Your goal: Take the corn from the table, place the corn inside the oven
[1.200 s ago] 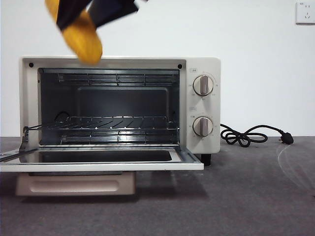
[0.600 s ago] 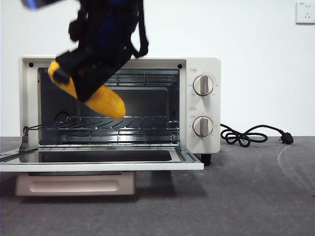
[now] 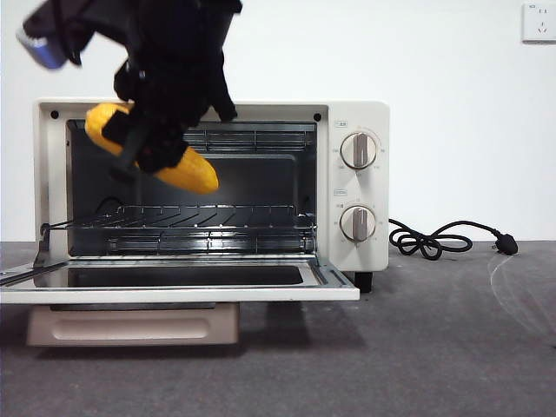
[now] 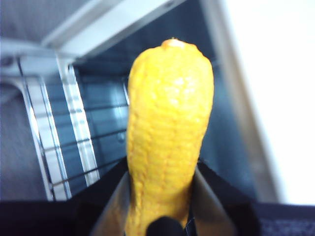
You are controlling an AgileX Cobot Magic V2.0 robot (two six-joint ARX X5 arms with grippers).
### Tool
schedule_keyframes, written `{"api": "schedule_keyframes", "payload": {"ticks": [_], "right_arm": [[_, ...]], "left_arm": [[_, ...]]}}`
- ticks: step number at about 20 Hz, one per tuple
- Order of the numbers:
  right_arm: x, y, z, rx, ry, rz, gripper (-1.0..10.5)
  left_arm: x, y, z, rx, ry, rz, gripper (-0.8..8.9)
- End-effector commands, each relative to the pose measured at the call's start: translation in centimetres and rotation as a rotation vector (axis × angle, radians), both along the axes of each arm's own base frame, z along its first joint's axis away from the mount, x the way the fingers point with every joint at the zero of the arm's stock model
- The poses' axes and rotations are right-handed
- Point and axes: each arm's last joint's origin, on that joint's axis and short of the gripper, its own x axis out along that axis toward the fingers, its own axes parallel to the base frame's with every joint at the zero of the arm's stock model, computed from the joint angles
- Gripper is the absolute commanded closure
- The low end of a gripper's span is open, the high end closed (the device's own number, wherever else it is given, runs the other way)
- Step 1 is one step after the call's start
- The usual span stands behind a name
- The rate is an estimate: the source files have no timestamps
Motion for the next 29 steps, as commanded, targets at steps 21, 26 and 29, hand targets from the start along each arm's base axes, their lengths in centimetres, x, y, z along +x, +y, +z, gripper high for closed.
{"api": "schedule_keyframes", "payload": {"ticks": [21,26,29], "right_arm": [[2.2,-0.8,-2.2,-0.108,-0.051,-0.157,4.4],[0.6,0.3,-1.9,-0.087,-0.066,-0.169,4.4],[-1.4,1.2,-1.9,-0.096,-0.058,-0.142,4.4]], "left_arm": [[-0.2,0.2,-0.2,0.013,0.02,0.004,8.19],[-0.2,0.2,-0.2,0.014,0.02,0.004,8.19],[-0.2,0.2,-0.2,0.017,0.018,0.007,8.19]]}}
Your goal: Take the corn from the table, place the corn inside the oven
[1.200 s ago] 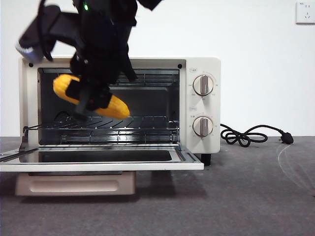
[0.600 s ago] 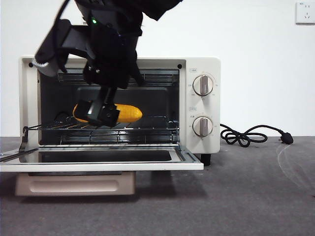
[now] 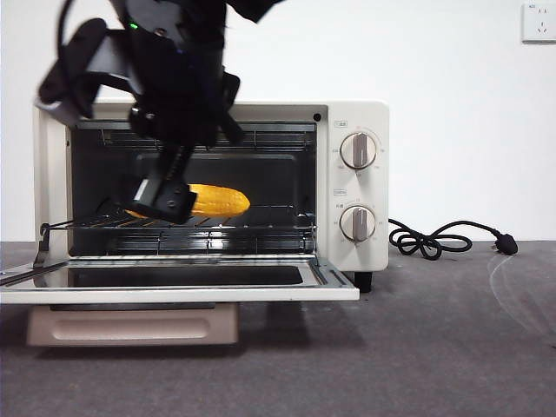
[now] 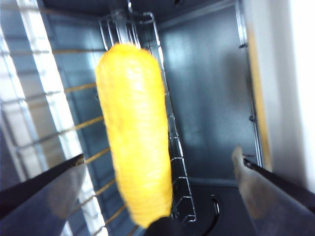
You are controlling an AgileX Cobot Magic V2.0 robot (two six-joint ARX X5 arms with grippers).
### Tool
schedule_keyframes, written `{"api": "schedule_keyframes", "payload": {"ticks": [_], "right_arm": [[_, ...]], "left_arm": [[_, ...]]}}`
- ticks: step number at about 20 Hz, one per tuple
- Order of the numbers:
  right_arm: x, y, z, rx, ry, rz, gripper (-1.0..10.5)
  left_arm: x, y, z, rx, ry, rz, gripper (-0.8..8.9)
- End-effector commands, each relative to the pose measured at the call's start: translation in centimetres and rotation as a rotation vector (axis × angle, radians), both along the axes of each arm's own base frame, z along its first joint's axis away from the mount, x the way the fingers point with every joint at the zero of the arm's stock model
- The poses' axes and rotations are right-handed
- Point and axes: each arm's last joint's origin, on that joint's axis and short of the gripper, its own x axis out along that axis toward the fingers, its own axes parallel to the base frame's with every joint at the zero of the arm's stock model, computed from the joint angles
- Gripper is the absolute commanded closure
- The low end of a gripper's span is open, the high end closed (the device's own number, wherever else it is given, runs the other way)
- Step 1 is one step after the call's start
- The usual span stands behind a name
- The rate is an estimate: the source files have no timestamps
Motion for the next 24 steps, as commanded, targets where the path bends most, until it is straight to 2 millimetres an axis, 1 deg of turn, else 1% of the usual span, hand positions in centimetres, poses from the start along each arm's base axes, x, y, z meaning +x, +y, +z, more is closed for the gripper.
{"api": "schedule_keyframes", "payload": {"ticks": [1,4,6,7,8,9,11,12,13,15,18,22,23,24], "right_arm": [[-1.9,1.0,-0.2,0.007,0.017,0.021,4.4],[-4.2,1.6,-0.3,-0.004,0.036,0.015,4.5],[-5.9,1.6,0.1,0.016,0.071,0.004,4.5],[-6.7,1.4,0.5,0.036,0.097,-0.004,4.8],[-7.5,1.2,0.9,0.043,0.116,-0.01,5.3],[-8.4,0.8,1.5,0.05,0.141,-0.016,6.1],[-10.0,-0.3,2.9,0.067,0.193,-0.029,7.5],[-10.9,-0.8,3.6,0.087,0.22,-0.035,8.0],[-11.8,-1.6,4.6,0.114,0.257,-0.039,8.4],[-13.5,-3.3,6.9,0.184,0.345,-0.024,8.9],[-14.9,-5.3,9.5,0.274,0.453,0.009,8.9],[-16.1,-8.5,12.8,0.407,0.604,0.062,8.9],[-16.3,-9.2,13.5,0.435,0.625,0.072,9.0],[-16.5,-10.0,14.3,0.461,0.641,0.084,9.3]], "left_arm": [[-0.1,0.1,0.1,0.005,-0.011,0.02,8.19],[0.0,0.3,0.1,0.031,-0.035,0.074,8.19],[0.1,0.4,0.1,0.069,-0.058,0.087,8.19],[0.1,0.4,0.2,0.091,-0.079,0.103,8.2],[0.2,0.4,0.3,0.104,-0.1,0.119,8.2],[0.3,0.4,0.6,0.11,-0.129,0.127,8.2],[0.6,0.2,1.2,0.1,-0.191,0.126,8.21],[0.7,0.1,1.5,0.097,-0.22,0.119,8.21],[1.0,-0.2,1.8,0.097,-0.247,0.112,8.21],[1.8,-0.9,2.2,0.105,-0.273,0.1,8.21],[2.9,-2.0,2.1,0.113,-0.251,0.06,8.22],[4.7,-4.2,1.4,0.128,-0.151,-0.074,8.22],[5.2,-4.6,1.1,0.139,-0.126,-0.098,8.21],[5.7,-5.1,0.8,0.152,-0.096,-0.124,8.21]]}}
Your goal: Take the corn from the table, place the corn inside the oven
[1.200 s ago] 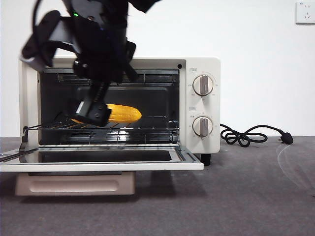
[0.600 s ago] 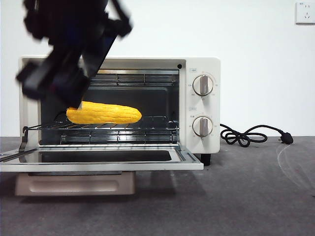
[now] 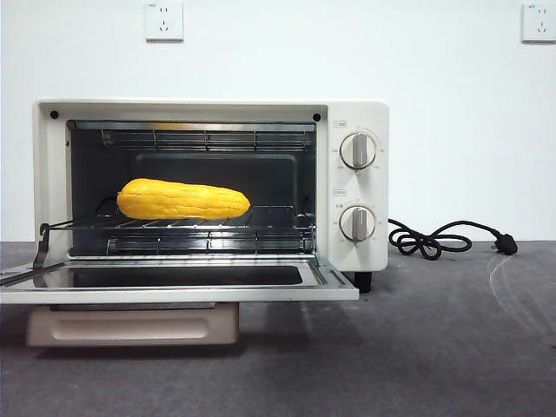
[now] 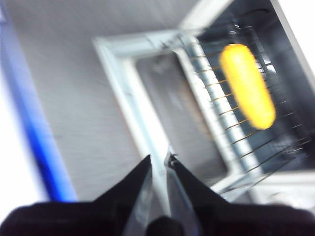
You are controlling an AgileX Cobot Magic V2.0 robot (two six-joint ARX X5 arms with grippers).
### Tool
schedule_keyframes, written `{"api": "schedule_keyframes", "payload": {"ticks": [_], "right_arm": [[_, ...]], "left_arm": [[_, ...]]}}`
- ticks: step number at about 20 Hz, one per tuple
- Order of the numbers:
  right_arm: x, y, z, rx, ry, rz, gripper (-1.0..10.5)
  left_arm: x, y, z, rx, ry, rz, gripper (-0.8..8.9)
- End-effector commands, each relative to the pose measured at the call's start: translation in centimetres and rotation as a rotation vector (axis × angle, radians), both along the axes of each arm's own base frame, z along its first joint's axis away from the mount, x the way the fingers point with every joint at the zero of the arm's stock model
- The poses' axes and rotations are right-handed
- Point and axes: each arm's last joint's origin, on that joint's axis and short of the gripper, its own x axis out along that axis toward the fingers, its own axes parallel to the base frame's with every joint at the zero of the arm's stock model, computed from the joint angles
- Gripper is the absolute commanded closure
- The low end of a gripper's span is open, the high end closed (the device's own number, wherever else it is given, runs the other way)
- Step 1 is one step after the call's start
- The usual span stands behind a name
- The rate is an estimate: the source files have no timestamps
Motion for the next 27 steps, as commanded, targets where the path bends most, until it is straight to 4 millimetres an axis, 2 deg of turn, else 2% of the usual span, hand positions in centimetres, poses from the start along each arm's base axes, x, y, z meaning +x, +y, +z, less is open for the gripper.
{"api": "schedule_keyframes", "payload": {"ticks": [1,6,11,16,19,24,27], "right_arm": [[-0.5,-2.0,1.8,0.101,0.063,-0.023,9.6],[-0.3,-5.7,4.3,0.181,0.045,-0.06,9.6],[1.0,-8.7,5.3,0.221,0.056,-0.182,9.6],[2.8,-10.5,5.4,0.23,0.115,-0.274,9.6],[4.2,-11.3,5.2,0.265,0.259,-0.245,9.6],[6.2,-12.8,5.1,0.296,0.333,-0.221,9.6],[6.9,-13.6,5.0,0.276,0.317,-0.238,9.6]], "left_arm": [[1.4,-1.3,-0.8,0.042,0.079,-0.07,8.22],[3.9,-2.5,-2.8,0.082,0.286,-0.115,8.22],[5.5,-1.1,-3.8,0.005,0.438,-0.106,8.22],[6.3,1.5,-3.8,-0.166,0.492,-0.077,8.22],[6.7,4.1,-4.5,-0.293,0.538,-0.035,8.22],[6.9,7.5,-8.8,-0.421,0.645,0.133,8.22],[7.6,8.7,-10.8,-0.452,0.699,0.204,8.22]]}}
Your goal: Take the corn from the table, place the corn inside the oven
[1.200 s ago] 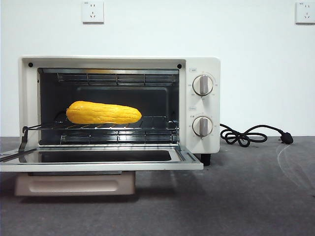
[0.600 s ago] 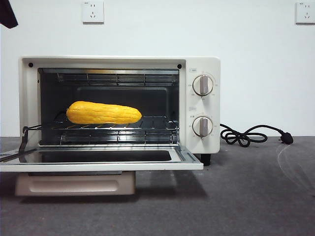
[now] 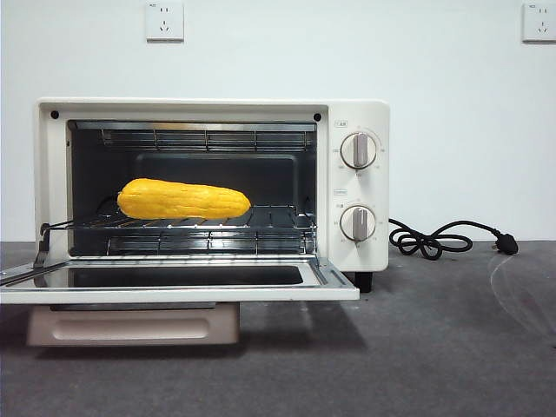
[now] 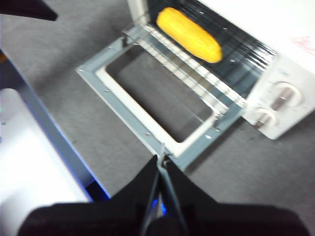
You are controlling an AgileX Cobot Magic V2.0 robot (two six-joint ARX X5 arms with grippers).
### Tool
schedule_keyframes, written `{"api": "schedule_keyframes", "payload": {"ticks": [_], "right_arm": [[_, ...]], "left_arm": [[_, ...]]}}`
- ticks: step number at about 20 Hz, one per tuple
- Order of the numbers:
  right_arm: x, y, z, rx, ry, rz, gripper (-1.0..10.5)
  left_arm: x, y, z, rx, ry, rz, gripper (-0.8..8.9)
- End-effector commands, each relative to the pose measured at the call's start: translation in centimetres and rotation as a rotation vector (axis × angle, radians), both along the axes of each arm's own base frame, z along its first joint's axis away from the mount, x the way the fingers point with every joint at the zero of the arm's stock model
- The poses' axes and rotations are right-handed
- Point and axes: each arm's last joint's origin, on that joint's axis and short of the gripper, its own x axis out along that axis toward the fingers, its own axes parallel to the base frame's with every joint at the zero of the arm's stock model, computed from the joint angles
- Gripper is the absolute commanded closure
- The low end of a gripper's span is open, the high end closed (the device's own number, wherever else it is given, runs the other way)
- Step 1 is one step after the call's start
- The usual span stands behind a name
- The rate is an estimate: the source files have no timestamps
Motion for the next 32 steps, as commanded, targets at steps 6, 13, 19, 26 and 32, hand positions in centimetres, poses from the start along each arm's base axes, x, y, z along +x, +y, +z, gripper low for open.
{"api": "schedule_keyframes", "payload": {"ticks": [6,13,19,26,32], "right_arm": [[0.9,-0.8,-0.1,-0.034,-0.029,0.009,9.6],[0.9,-0.8,-0.1,-0.025,-0.027,0.02,9.6],[1.0,-0.7,0.0,-0.017,-0.035,0.02,9.6],[1.0,-0.7,0.0,-0.017,-0.035,0.02,9.6],[1.0,-0.7,0.0,-0.017,-0.035,0.02,9.6]], "left_arm": [[4.3,1.3,-4.6,-0.048,0.201,0.006,8.22],[7.8,1.8,-9.0,-0.09,0.318,0.044,8.21],[9.0,0.8,-10.3,-0.079,0.322,0.009,8.21],[9.2,0.2,-11.7,0.033,0.41,0.018,8.22],[8.7,-0.4,-13.1,-0.106,0.52,-0.084,8.22]]}}
